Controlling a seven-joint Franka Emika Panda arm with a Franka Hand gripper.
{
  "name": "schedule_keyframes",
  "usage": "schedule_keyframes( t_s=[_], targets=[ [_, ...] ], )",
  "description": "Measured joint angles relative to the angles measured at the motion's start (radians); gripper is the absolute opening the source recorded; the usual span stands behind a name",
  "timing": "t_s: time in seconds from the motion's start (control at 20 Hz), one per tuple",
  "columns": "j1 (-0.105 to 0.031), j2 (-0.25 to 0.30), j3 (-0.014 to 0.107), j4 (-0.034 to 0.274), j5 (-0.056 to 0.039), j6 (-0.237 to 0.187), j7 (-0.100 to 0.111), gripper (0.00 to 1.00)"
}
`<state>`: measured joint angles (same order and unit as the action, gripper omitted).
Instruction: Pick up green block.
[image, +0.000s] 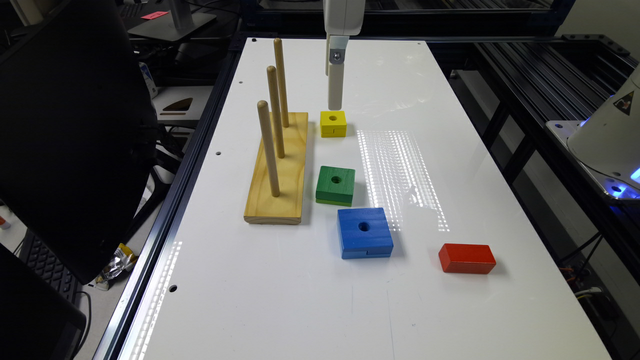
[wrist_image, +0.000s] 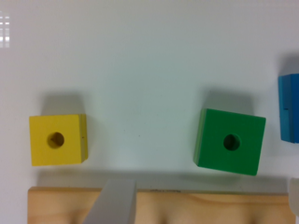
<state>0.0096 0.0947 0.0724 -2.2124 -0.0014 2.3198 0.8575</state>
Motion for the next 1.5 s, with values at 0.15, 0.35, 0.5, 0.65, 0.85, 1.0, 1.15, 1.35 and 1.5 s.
schedule_keyframes(
  t_s=[0.15,0.35,0.5,0.65,0.85,1.0,1.15,1.35,1.5],
  targets=[
    [-0.001,0.0,0.0,-0.001,0.0,0.0,0.0,1.0],
    [-0.002,0.0,0.0,-0.002,0.0,0.0,0.0,1.0],
    [-0.002,0.0,0.0,-0.003,0.0,0.0,0.0,1.0],
    [0.0,0.0,0.003,-0.003,0.0019,0.0,0.001,1.0],
    [0.001,0.0,0.031,-0.003,0.0023,0.0,0.025,1.0],
    [0.001,0.0,0.04,-0.003,0.0023,0.0,0.031,1.0],
    [0.001,0.0,0.04,-0.003,0.0023,0.0,0.031,1.0],
    [0.001,0.0,0.04,-0.003,0.0023,0.002,0.031,1.0],
    [0.001,0.0,0.04,-0.003,0.0023,0.005,0.031,1.0]
  ],
)
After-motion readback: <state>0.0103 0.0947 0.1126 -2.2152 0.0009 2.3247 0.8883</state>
